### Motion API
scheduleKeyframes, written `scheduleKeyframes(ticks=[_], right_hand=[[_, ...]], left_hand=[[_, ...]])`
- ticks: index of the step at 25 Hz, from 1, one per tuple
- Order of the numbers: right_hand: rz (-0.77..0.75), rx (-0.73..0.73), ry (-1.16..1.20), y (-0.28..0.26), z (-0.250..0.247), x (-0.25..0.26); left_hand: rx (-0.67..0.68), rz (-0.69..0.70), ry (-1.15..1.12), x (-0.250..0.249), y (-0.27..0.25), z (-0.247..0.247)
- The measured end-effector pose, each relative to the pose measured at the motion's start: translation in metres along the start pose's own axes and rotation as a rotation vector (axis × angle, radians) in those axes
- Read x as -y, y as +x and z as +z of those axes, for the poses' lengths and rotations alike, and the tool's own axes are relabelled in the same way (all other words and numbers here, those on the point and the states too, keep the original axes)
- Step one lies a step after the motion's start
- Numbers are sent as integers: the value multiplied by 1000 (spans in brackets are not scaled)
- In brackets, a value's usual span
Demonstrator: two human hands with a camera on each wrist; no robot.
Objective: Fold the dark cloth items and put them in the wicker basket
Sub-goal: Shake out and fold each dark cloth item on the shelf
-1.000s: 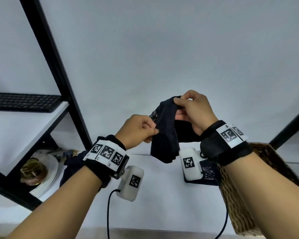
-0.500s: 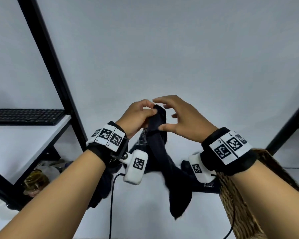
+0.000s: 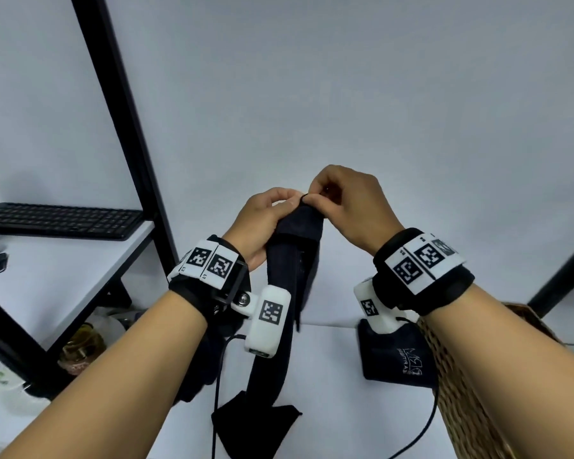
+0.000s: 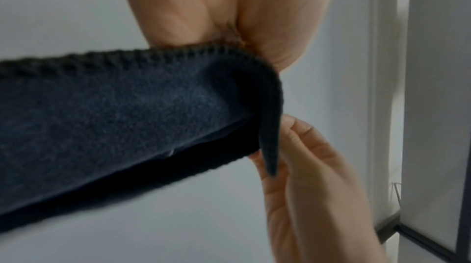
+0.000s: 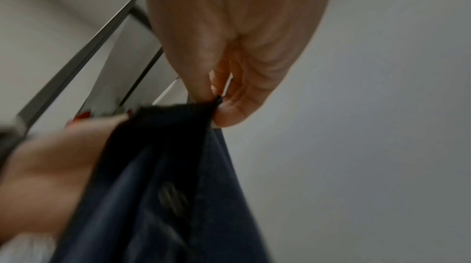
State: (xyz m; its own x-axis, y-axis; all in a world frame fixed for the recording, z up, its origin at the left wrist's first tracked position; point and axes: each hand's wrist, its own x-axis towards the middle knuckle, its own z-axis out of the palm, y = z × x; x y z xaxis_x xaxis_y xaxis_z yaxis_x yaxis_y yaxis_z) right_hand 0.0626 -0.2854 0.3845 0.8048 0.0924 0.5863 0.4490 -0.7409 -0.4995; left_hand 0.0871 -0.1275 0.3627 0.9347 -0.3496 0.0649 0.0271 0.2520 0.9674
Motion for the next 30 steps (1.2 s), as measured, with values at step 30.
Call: scheduleKeyframes(ticks=[30], right_hand=[[414,148,73,-7,-14,-41]], left_hand=[[-15,520,650,-72,56,15]])
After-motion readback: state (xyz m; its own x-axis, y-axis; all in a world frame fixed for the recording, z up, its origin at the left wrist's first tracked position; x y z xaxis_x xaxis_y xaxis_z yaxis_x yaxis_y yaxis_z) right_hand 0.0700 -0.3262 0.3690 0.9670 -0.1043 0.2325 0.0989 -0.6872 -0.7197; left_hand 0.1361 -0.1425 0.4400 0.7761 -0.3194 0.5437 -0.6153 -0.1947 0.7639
